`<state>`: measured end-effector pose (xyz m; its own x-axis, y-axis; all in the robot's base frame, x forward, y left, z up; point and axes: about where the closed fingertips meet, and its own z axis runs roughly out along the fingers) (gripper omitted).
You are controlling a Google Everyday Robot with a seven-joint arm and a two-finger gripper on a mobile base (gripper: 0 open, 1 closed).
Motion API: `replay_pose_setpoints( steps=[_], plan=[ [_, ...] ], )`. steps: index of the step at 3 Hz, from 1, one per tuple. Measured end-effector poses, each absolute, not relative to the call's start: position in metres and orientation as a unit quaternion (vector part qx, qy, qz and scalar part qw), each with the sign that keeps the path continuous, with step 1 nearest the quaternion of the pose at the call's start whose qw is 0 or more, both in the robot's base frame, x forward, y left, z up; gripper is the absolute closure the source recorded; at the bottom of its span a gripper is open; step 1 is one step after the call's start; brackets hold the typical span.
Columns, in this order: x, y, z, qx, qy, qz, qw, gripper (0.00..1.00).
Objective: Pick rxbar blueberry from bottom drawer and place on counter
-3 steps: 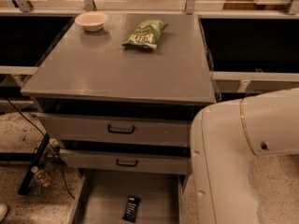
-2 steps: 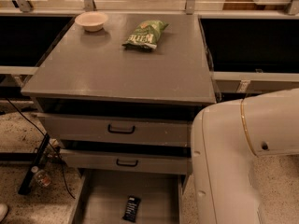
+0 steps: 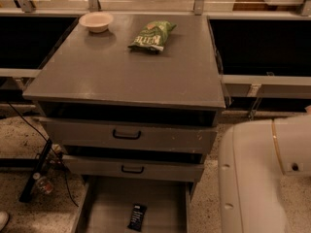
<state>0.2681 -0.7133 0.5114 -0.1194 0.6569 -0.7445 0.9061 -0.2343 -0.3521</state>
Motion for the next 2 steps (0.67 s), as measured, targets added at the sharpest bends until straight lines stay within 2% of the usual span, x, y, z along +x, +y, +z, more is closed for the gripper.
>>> replay_pose_setpoints(
  steps=[1, 2],
  plan=[
    [0.162, -0.741, 0.464, 0.671, 0.549, -0.498, 0.021, 0.00],
    [0.100, -0.754, 0.448, 0.671, 0.503, -0.540, -0.069, 0.00]
  ],
)
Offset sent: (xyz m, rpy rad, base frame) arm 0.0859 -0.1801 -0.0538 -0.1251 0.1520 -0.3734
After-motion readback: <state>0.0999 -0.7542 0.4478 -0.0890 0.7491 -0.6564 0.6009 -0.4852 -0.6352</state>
